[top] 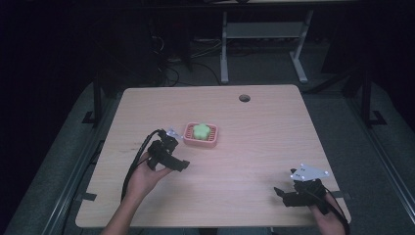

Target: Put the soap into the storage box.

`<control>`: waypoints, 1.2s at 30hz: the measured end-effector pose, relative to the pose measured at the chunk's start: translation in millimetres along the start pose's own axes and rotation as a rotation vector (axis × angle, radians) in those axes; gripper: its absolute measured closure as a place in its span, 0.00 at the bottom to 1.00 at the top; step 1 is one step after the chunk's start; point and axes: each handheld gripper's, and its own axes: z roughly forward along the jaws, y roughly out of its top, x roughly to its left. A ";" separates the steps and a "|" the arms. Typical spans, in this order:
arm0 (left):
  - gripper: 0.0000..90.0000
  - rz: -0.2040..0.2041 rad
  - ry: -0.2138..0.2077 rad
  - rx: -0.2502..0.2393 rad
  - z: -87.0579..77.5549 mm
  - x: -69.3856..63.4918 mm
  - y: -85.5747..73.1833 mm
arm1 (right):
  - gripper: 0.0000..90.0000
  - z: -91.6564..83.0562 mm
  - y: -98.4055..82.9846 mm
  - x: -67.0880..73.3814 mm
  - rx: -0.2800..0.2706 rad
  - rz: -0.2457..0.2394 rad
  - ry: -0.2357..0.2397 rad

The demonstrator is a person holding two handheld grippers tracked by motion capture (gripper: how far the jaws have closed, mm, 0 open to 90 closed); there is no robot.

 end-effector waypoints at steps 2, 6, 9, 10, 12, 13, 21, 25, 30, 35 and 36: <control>0.23 -0.001 -0.005 -0.006 -1.0 -0.5 -3.2 | 0.15 -0.1 -0.1 0.0 -0.001 0.002 -0.002; 0.23 -0.004 -0.005 -0.010 -3.1 -2.6 -8.5 | 0.15 0.0 -0.1 0.0 0.000 0.002 -0.003; 0.23 0.006 -0.001 -0.005 -5.5 -3.8 -13.7 | 0.15 0.3 -0.3 -0.2 0.000 0.004 -0.004; 0.23 0.003 -0.003 -0.009 -6.0 -4.3 -15.6 | 0.15 0.3 -0.3 -0.3 -0.001 0.005 -0.005; 0.23 0.002 -0.004 -0.011 -7.5 -4.8 -19.0 | 0.15 0.4 -0.4 -0.7 -0.003 0.006 -0.007; 0.23 0.003 -0.001 -0.014 -8.2 -5.0 -21.9 | 0.15 0.5 -0.6 -1.1 -0.003 0.005 -0.009; 0.23 -0.017 0.005 -0.022 -7.8 -1.6 -45.3 | 0.15 0.7 -0.8 -0.6 0.000 0.004 -0.014; 0.23 -0.019 0.017 -0.027 -9.8 -0.3 -56.5 | 0.15 0.5 -0.8 -0.7 -0.002 0.006 -0.018; 0.23 -0.032 0.021 -0.038 -14.6 -0.6 -69.2 | 0.15 0.5 -1.1 -0.7 0.002 0.010 -0.021; 0.23 -0.042 0.024 -0.057 -18.0 -3.1 -80.1 | 0.15 0.4 -1.3 -0.9 0.000 0.013 -0.025; 0.23 -0.039 0.023 -0.056 -20.0 -3.5 -83.2 | 0.15 0.6 -1.3 -1.1 0.000 0.013 -0.025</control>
